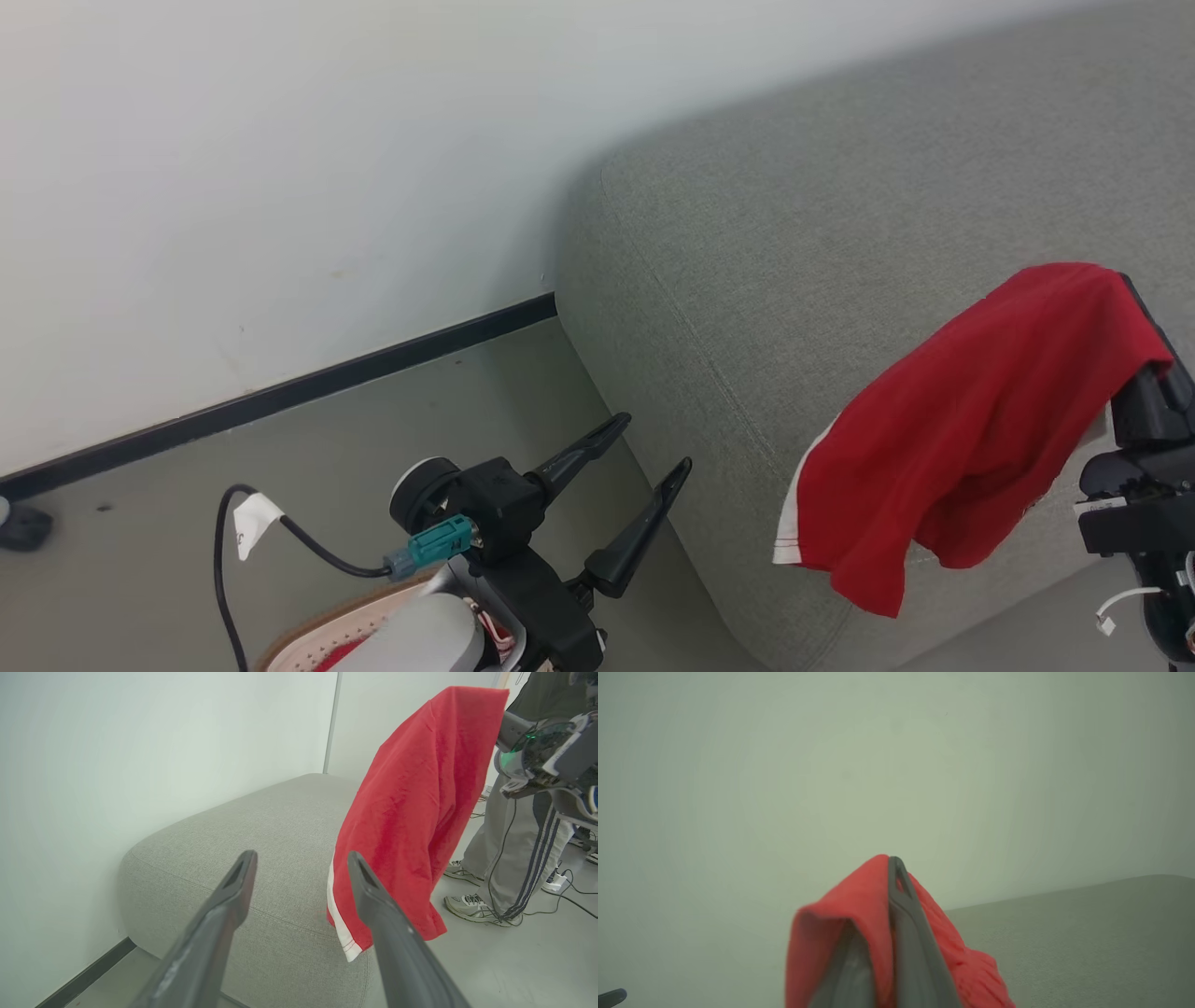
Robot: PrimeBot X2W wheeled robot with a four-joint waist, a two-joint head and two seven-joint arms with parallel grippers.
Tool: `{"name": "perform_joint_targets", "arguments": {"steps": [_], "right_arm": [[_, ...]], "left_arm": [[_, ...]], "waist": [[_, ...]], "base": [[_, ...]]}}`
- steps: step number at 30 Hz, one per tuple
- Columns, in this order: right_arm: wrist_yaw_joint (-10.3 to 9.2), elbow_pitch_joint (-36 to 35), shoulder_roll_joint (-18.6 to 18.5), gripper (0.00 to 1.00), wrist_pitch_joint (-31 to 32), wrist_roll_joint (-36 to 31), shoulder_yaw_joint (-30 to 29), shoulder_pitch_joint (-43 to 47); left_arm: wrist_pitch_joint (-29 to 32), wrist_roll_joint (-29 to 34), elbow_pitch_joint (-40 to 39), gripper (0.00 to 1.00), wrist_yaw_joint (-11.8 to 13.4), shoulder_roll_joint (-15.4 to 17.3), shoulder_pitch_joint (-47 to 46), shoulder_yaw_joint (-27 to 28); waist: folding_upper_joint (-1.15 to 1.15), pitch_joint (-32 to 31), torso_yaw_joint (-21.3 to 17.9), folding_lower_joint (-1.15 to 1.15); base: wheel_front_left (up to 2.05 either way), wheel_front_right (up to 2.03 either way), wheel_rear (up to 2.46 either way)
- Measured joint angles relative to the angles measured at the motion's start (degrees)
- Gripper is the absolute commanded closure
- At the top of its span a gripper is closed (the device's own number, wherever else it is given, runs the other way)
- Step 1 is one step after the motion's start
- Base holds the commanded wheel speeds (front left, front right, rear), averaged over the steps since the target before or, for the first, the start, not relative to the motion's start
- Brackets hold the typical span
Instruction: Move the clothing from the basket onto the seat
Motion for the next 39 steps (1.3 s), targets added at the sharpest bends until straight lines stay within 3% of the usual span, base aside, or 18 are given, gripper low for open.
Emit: {"name": "perform_joint_targets", "arguments": {"steps": [7,14,24,32,39], "right_arm": [[1.88,1.8,0.0,1.0,0.0,0.2,-2.8,-2.1],[4.17,9.8,-1.3,1.0,0.0,3.2,-5.2,-9.2],[4.99,19.4,-3.0,1.0,0.0,5.4,-4.6,-23.7],[5.21,26.0,-7.8,1.0,0.0,6.4,-5.7,-34.6],[5.21,28.7,-11.3,1.0,0.3,7.3,-3.1,-41.0]], "left_arm": [[0.1,0.7,-1.0,0.0,0.0,0.1,-0.2,-0.3],[1.2,1.3,-3.2,0.0,0.3,0.1,-1.3,-1.2],[3.7,3.3,-5.6,0.0,0.5,0.8,-4.7,-1.4],[5.6,4.2,-7.8,0.0,0.7,1.3,-8.0,-1.4],[7.2,5.0,-9.7,0.0,1.0,1.2,-12.0,-1.0]], "waist": [[0.0,1.8,0.3,0.0],[0.0,4.7,1.0,0.0],[0.0,10.6,2.8,0.01],[0.0,16.2,4.6,0.01],[0.0,21.7,6.9,0.02]], "base": [[0.0,0.0,0.0],[0.0,0.0,0.0],[0.0,0.0,0.0],[0.0,0.0,0.0],[0.0,0.0,0.0]]}}
